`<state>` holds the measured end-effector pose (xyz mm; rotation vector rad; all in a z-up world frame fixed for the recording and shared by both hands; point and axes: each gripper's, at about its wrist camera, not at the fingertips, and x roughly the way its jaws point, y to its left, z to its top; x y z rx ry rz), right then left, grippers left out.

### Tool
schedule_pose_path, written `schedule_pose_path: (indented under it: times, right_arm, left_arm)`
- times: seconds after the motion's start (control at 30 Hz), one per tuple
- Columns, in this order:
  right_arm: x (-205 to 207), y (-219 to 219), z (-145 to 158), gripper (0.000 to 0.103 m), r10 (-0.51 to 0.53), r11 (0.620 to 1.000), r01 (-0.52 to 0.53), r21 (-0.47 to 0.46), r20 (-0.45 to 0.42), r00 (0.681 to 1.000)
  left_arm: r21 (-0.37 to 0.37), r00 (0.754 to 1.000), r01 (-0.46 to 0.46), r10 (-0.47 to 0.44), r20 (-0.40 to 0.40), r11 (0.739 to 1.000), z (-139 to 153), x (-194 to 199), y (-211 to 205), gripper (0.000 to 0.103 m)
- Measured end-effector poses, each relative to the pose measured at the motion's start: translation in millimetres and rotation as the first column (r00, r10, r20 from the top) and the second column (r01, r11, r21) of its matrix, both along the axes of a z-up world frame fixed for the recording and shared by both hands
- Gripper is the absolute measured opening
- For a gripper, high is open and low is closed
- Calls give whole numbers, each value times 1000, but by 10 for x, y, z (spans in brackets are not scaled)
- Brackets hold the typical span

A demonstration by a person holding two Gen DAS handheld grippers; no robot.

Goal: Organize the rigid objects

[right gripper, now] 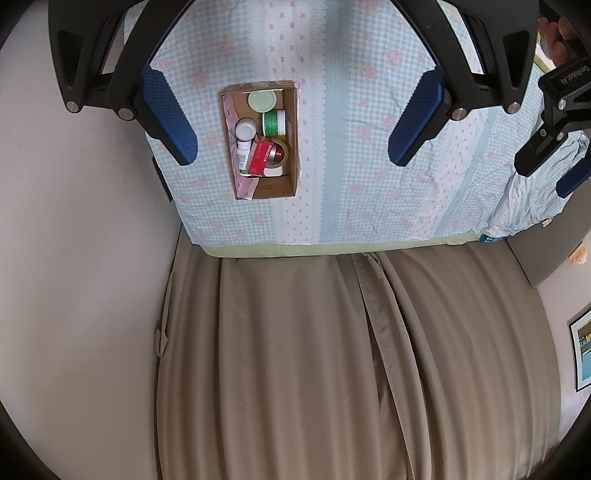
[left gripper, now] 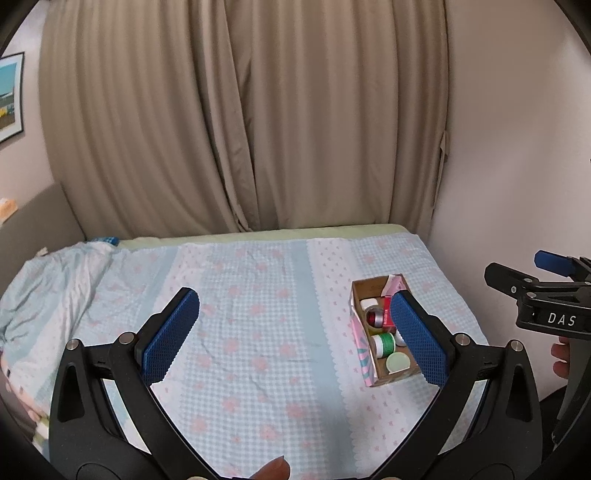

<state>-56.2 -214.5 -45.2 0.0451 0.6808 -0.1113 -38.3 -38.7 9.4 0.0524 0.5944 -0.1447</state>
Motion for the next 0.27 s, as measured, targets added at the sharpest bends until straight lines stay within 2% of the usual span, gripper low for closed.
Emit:
schedule_pose_path:
  times: [0.27]
  right_arm:
    - [48, 25, -40, 103, -1, 1000, 1, 10, -24, 1000]
  left_arm:
    - [19, 1000, -23, 23, -17, 1000, -83, 39, 37, 103]
